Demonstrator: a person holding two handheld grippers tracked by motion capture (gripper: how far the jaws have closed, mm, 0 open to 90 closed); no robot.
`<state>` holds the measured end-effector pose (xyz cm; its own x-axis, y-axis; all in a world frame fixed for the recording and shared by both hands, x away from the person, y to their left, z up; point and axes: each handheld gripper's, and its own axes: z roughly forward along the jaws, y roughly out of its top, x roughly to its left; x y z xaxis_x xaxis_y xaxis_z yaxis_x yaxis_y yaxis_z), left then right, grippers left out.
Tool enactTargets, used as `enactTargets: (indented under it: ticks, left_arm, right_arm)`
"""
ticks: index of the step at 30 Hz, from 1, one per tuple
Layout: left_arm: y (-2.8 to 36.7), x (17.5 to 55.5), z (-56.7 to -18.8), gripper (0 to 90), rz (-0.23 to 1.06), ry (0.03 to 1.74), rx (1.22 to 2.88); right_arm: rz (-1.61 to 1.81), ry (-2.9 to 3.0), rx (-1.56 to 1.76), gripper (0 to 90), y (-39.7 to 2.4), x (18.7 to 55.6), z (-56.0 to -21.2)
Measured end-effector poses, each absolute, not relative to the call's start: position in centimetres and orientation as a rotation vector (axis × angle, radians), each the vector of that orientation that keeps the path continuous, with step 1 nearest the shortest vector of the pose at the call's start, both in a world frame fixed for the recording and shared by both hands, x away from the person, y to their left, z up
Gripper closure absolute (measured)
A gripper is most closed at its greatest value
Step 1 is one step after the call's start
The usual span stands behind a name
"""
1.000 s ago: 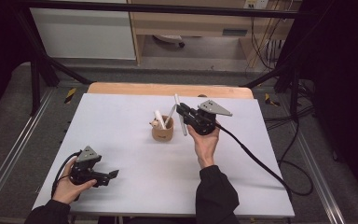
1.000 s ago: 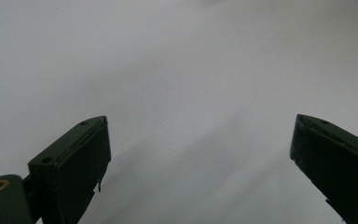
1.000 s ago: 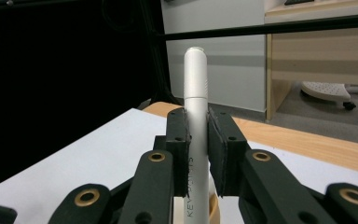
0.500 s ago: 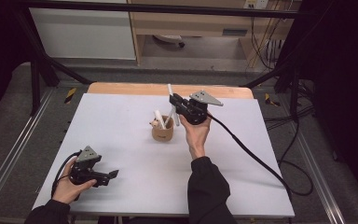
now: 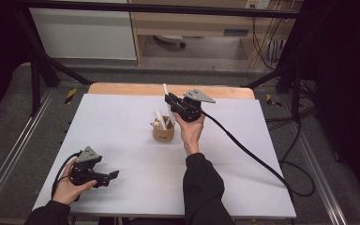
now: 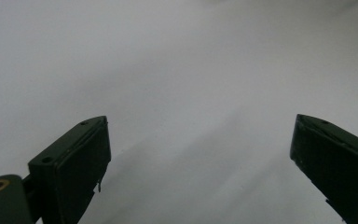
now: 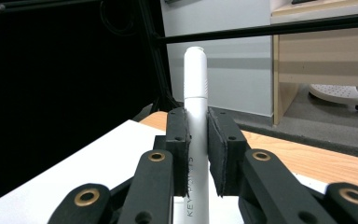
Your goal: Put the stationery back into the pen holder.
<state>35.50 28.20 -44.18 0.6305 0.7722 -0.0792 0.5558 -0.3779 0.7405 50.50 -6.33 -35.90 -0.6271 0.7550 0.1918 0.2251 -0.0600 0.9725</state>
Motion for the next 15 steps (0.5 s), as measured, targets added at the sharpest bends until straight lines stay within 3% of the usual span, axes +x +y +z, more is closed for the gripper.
enactTargets:
  ticks: [15]
  left_arm:
    - [28.2,35.5,-44.2,5.0,0.358,1.030,2.086]
  right_arm:
    - [1.731,1.856,1.042,79.1,-4.9,51.8,-37.7]
